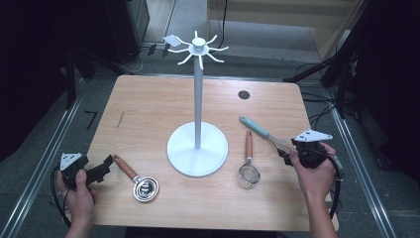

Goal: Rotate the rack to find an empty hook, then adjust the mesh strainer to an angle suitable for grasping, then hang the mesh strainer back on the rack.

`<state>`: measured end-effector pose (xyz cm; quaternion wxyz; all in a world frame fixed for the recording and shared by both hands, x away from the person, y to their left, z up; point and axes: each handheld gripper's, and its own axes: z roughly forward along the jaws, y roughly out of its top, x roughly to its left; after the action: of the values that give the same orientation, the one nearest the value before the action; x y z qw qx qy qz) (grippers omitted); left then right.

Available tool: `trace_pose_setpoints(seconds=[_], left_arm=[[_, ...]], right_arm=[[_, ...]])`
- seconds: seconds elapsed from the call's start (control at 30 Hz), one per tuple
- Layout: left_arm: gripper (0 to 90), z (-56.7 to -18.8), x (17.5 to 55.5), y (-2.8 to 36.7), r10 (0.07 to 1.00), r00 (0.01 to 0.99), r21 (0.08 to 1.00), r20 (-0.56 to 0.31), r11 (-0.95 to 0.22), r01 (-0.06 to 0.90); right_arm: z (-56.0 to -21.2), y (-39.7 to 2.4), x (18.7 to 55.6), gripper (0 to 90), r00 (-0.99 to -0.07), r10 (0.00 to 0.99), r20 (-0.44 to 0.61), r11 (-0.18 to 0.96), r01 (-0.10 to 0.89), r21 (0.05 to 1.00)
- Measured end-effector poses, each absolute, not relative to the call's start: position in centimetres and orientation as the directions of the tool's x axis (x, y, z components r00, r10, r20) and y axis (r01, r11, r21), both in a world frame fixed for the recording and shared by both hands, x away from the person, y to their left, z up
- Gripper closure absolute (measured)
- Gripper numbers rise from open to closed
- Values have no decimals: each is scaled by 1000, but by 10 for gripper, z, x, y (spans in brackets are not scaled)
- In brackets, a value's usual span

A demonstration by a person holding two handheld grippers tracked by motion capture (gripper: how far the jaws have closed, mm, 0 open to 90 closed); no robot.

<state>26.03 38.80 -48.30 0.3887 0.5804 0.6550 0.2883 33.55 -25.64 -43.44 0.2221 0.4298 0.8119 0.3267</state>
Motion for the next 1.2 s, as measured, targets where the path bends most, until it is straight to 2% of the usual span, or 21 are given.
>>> trace_pose_setpoints(seconds=[0.6,1.2], left_arm=[[78,-483,260,388,985,-22,830,-173,158,535],[78,-483,260,388,985,-23,829,-173,158,536]], right_arm=[[-428,-242,379,433,-614,779,-125,556,585,591],[-430,-224,424,551,-698,711,-87,653,609,451]])
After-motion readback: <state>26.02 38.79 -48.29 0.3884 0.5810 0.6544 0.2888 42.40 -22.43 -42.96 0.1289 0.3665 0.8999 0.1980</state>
